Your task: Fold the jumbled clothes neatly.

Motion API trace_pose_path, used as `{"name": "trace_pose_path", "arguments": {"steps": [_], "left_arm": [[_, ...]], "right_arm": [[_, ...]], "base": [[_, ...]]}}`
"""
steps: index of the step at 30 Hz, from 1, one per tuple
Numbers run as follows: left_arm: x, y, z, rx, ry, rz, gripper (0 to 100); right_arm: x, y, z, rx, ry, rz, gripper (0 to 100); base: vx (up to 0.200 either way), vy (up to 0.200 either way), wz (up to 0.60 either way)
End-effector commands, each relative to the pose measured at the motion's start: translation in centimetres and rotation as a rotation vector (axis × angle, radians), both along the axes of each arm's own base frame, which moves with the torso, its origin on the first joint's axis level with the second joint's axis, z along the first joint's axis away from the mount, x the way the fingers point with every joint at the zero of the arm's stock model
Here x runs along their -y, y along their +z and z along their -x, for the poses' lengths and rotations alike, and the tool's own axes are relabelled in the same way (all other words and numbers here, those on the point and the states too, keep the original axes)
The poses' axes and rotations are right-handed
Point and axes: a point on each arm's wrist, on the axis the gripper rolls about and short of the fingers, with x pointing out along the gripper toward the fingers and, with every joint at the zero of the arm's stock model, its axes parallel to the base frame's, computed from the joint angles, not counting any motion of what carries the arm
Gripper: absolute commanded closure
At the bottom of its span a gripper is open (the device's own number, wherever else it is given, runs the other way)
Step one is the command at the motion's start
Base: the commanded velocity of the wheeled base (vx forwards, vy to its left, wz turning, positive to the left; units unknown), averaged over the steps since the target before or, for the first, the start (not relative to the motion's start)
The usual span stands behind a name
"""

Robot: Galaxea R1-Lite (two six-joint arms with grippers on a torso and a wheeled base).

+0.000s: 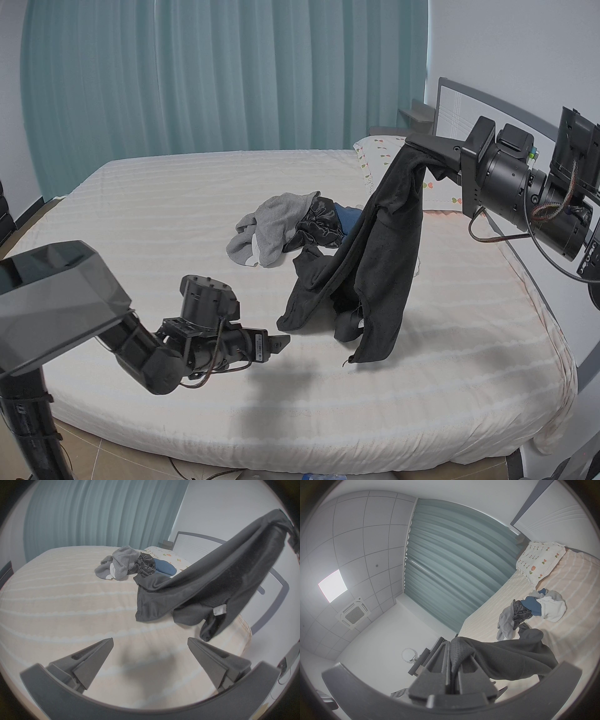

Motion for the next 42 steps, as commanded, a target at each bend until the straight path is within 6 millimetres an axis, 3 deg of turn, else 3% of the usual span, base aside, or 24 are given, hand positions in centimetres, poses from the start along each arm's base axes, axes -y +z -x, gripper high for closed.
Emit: {"name": "trace_pose_path", "arguments": {"steps": [1, 5, 7, 19, 20, 25, 27, 32, 33, 34, 38, 39, 40, 42], "left_arm": [[2.0, -4.2, -2.7, -0.038, 0.013, -0.010, 0], [2.7, -5.1, -3.3, -0.034, 0.001, -0.011, 0], [3.8, -5.5, -4.4, -0.009, -0.005, 0.005, 0], [5.8, -8.3, -9.1, 0.101, 0.116, -0.009, 0], [5.8, -8.3, -9.1, 0.098, 0.118, -0.008, 100], [5.4, -8.2, -8.5, 0.064, 0.150, 0.024, 100], [5.0, -7.2, -8.2, 0.063, 0.159, 0.036, 100], [3.4, -1.4, -5.6, 0.061, 0.189, 0.122, 100], [3.3, -1.0, -5.4, 0.064, 0.190, 0.126, 100], [2.5, 1.1, -4.6, 0.077, 0.193, 0.142, 100], [0.6, 6.5, -1.8, 0.064, 0.201, 0.181, 100], [0.6, 6.5, -1.8, 0.064, 0.201, 0.181, 100], [-0.2, 9.4, -0.3, 0.046, 0.211, 0.235, 100], [-0.9, 12.3, 0.9, 0.043, 0.221, 0.315, 100]], "right_arm": [[0.1, 0.2, 0.2, 0.007, -0.001, -0.004, 100], [0.1, 0.1, 0.1, 0.004, -0.002, -0.003, 100], [0.2, 0.1, 0.0, 0.001, -0.005, -0.004, 100], [0.4, 0.1, 0.1, 0.002, -0.008, -0.006, 100], [0.4, -0.1, 0.1, -0.004, -0.009, -0.003, 100], [0.8, -0.8, -0.4, -0.027, -0.021, 0.009, 100], [0.9, -1.2, -0.6, -0.039, -0.026, 0.016, 100], [0.6, -3.5, -1.9, -0.109, -0.038, 0.053, 100], [0.6, -3.6, -2.0, -0.113, -0.038, 0.055, 100], [0.3, -4.4, -2.4, -0.137, -0.037, 0.069, 100], [-0.3, -6.0, -3.8, -0.181, -0.043, 0.099, 100], [-0.3, -6.0, -3.8, -0.181, -0.043, 0.099, 100], [-0.2, -5.8, -4.7, -0.165, -0.062, 0.093, 100], [0.5, -4.1, -5.4, -0.116, -0.088, 0.060, 100]], "base": [[0.000, 0.000, 0.00], [0.000, 0.000, 0.00], [0.000, 0.000, 0.00], [0.000, 0.000, 0.00], [0.000, 0.000, 0.00], [0.000, 0.000, 0.00], [0.000, 0.000, 0.00], [0.000, 0.000, 0.00], [0.000, 0.000, 0.00], [0.000, 0.000, 0.00], [0.000, 0.000, 0.00], [0.000, 0.000, 0.00], [0.000, 0.000, 0.00], [0.000, 0.000, 0.00]]}}
